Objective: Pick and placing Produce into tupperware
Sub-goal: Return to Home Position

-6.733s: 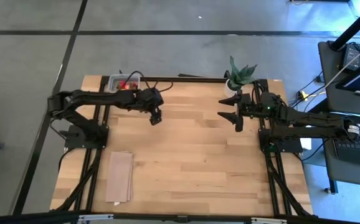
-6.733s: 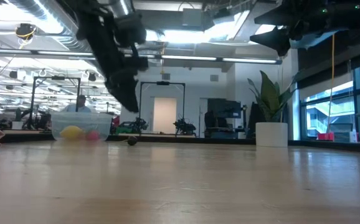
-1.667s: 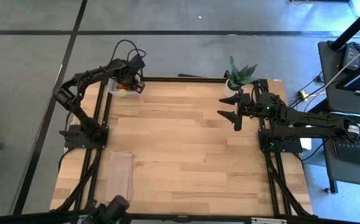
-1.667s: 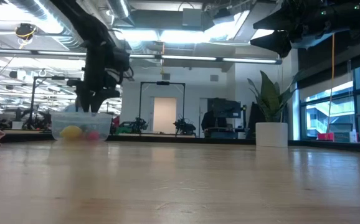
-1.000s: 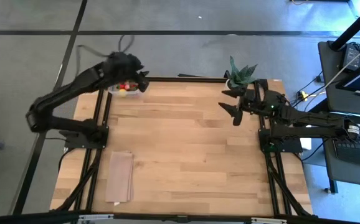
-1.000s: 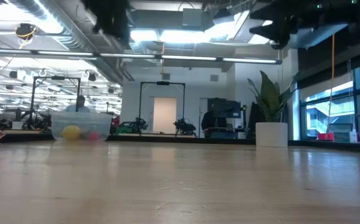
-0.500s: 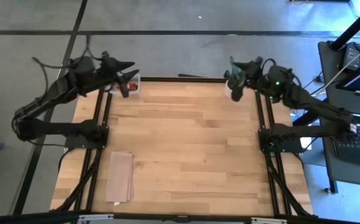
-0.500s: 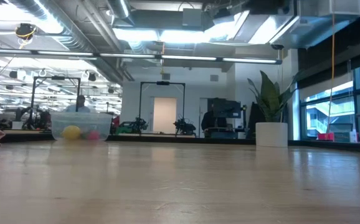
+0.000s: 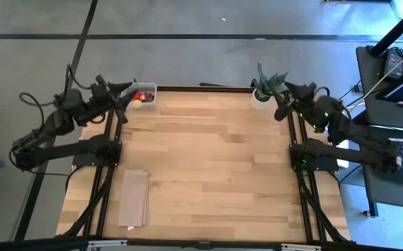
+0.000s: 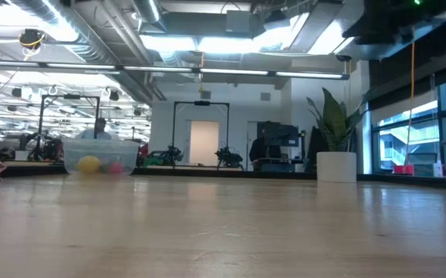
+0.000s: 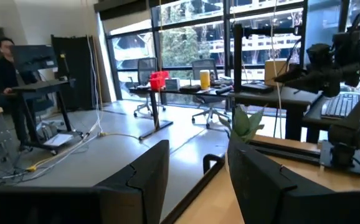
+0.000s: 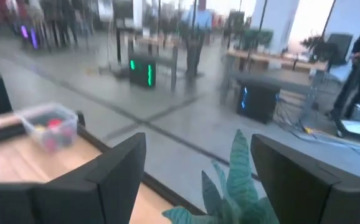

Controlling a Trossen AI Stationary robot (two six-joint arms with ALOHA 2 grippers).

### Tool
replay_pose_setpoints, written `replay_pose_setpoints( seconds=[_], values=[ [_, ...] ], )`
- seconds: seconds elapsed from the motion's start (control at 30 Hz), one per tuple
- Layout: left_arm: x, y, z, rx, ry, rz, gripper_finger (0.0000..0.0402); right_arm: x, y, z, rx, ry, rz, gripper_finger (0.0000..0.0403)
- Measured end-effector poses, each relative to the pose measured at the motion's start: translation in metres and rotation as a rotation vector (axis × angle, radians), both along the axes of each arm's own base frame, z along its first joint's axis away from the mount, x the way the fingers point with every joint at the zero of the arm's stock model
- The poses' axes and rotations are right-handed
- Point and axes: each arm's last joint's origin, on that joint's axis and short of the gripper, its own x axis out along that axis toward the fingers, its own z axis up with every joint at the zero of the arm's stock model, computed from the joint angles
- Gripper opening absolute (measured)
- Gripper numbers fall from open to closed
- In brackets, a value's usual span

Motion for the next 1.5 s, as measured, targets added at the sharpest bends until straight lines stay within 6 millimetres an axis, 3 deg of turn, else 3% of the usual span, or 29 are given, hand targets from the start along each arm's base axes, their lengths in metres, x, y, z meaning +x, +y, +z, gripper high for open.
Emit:
replay_pose_setpoints(
  seconds=[0.13,0.33,0.7,0.97,1.33,1.5],
  values=[
    [-0.006,-0.003,-0.031,0.011,0.008,0.001,0.0157,-0.008,0.006,-0.035,-0.042,-0.082,0.08,0.0291],
    [-0.007,-0.003,-0.07,0.031,-0.032,0.002,0.0157,-0.004,0.008,-0.086,-0.009,-0.127,0.229,0.0291],
    [-0.007,0.001,-0.13,-0.089,-0.076,0.127,0.0157,-0.003,0.009,-0.132,-0.003,-0.226,0.258,0.0291],
    [-0.007,0.001,-0.147,-0.118,-0.052,0.128,0.0157,-0.006,0.01,-0.135,-0.009,-0.3,0.261,0.0292],
    [-0.007,0.001,-0.151,-0.158,-0.053,0.134,0.0157,-0.011,0.012,-0.134,-0.031,-0.307,0.26,0.0292],
    [0.001,0.004,-0.167,-0.166,-0.086,0.108,0.0157,-0.011,0.012,-0.134,-0.041,-0.308,0.259,0.0291]
  ],
)
